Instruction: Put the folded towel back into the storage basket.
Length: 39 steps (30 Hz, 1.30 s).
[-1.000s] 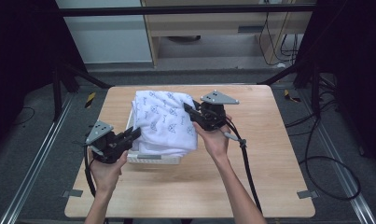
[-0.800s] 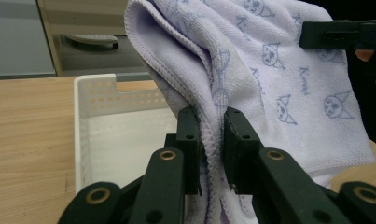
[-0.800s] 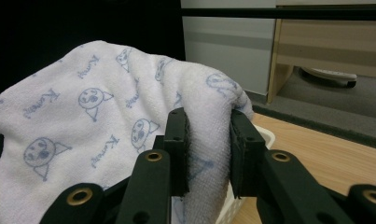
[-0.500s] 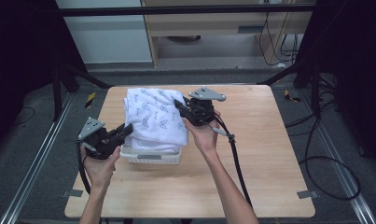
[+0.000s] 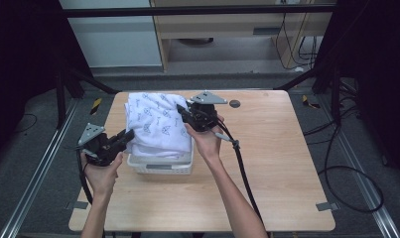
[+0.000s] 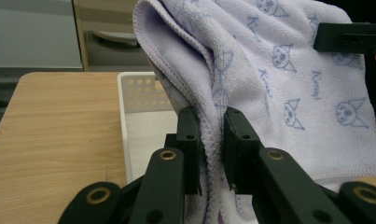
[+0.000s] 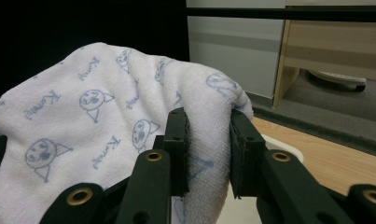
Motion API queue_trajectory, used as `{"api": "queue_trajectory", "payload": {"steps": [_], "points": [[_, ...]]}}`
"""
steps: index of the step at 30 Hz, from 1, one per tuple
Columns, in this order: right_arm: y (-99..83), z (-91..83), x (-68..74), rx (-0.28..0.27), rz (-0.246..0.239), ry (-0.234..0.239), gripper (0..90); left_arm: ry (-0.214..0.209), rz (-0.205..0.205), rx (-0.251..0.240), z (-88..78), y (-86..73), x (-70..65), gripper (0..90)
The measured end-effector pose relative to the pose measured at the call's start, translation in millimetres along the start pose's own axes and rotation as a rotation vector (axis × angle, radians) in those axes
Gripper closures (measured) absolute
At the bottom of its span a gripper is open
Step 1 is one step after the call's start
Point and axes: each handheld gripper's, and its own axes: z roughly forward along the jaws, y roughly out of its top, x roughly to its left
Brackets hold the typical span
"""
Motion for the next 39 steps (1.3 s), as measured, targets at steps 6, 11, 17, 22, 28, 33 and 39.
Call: {"api": "queue_trajectory", "payload": {"steps": [6,11,17,22,28,33,39], "points": [[-3.0,9.7,0.8,0.007,0.0,-0.005,72.2,0.016,-0.003,0.011,7.7,-3.5,6.7,77.3],[-6.7,17.2,0.0,0.027,0.0,-0.016,72.2,0.024,0.0,0.029,15.5,-8.2,9.9,77.3],[-11.5,25.2,-0.4,0.047,-0.009,-0.03,72.2,0.036,0.0,0.056,24.5,-14.0,14.4,77.3],[-16.5,32.0,0.4,0.066,-0.022,-0.042,72.1,0.04,-0.001,0.075,29.8,-18.5,17.5,77.3],[-23.8,36.4,-0.4,0.083,-0.032,-0.056,72.1,0.048,0.008,0.1,37.0,-23.6,17.5,77.3],[-28.8,39.2,-1.7,0.098,-0.031,-0.066,72.0,0.053,0.011,0.118,42.7,-27.5,17.7,77.3],[-37.5,43.2,-4.7,0.108,-0.014,-0.073,72.0,0.057,0.018,0.138,48.0,-31.2,17.7,77.3]]}}
